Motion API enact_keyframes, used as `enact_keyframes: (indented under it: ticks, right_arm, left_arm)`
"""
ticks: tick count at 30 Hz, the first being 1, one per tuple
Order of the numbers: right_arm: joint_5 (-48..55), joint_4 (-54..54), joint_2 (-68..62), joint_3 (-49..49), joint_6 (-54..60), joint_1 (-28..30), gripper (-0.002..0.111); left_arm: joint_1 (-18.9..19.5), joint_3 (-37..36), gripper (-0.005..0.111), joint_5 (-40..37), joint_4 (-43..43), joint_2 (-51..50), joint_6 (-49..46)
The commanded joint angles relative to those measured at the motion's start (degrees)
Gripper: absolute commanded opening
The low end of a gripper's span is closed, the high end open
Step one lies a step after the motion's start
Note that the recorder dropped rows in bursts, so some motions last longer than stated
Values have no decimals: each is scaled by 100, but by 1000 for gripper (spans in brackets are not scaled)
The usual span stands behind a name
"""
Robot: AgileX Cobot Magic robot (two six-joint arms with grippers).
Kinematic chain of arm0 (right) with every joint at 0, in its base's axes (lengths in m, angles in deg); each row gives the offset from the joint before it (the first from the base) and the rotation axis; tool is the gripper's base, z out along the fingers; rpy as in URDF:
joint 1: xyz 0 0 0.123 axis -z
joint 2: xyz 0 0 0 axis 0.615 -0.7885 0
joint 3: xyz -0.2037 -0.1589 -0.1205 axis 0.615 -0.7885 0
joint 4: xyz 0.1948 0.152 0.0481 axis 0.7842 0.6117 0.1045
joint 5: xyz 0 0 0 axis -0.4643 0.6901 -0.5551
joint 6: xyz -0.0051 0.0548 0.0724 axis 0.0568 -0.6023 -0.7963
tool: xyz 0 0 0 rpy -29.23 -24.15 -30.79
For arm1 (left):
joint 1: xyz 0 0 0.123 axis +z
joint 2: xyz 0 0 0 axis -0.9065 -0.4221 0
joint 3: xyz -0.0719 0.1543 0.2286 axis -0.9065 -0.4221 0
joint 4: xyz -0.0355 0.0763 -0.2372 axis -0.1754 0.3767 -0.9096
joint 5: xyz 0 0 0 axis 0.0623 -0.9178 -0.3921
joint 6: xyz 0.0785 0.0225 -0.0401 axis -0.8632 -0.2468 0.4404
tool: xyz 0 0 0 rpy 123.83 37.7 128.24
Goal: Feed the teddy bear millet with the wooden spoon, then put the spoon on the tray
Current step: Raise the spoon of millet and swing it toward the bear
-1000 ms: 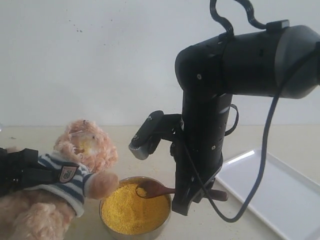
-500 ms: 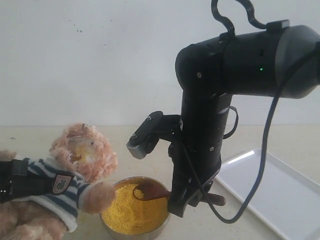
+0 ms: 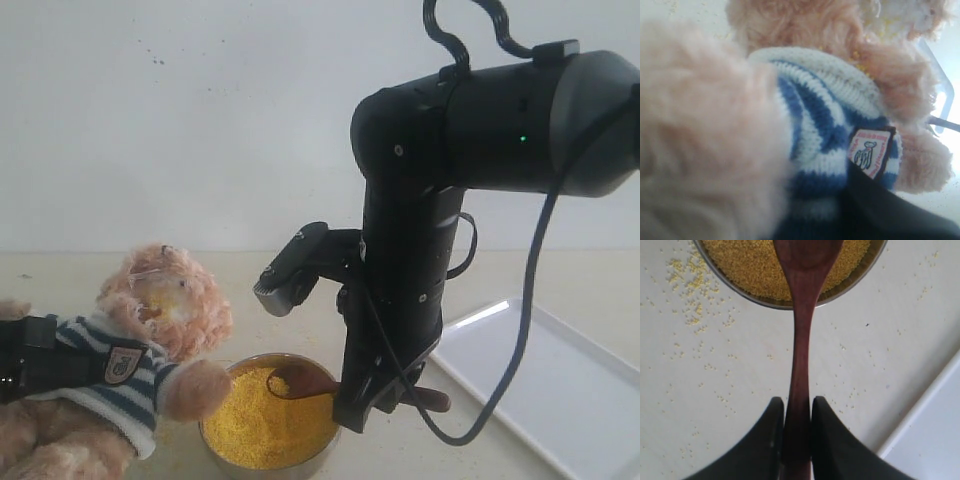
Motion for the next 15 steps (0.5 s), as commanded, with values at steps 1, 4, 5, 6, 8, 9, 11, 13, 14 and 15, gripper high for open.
enact_keyframes:
  ticks: [1,4,5,6,8,9,11,13,14,15]
  right_arm:
    - [-171,-40,69,12,-20,28,0]
    - [-184,-169,69,12,-20,28,0]
    - [-184,-231,69,12,-20,28,0]
    - [-188,-318,69,12,-20,28,0]
    - [-234,-562,69,12,-80,28,0]
    - [-260,-642,69,12,-116,28,0]
    - [-302,-683,69,12,-130,28,0]
    - [-382,-683,69,12,-130,28,0]
    - [-431,-683,69,12,-130,28,0]
    - [-476,-683,69,12,-130,28,0]
  left_arm:
    - [-9,-17,4,5,-165,-115,50]
    - [-9,-17,4,-47,-176,-403,50]
    - [-9,-17,4,-46,-226,-480,115]
    - [-9,-17,4,-46,-315,-577,153]
    - [-9,-17,4,-60,-517,-667,153]
    - [-9,-17,4,-60,-638,-693,153]
    - [-9,-17,4,-60,-791,-706,153]
    - [-9,-17,4,-60,-943,-706,86]
    - [-9,-17,4,-64,-999,-706,-3]
    - [-9,-17,4,-64,-1059,-706,-27]
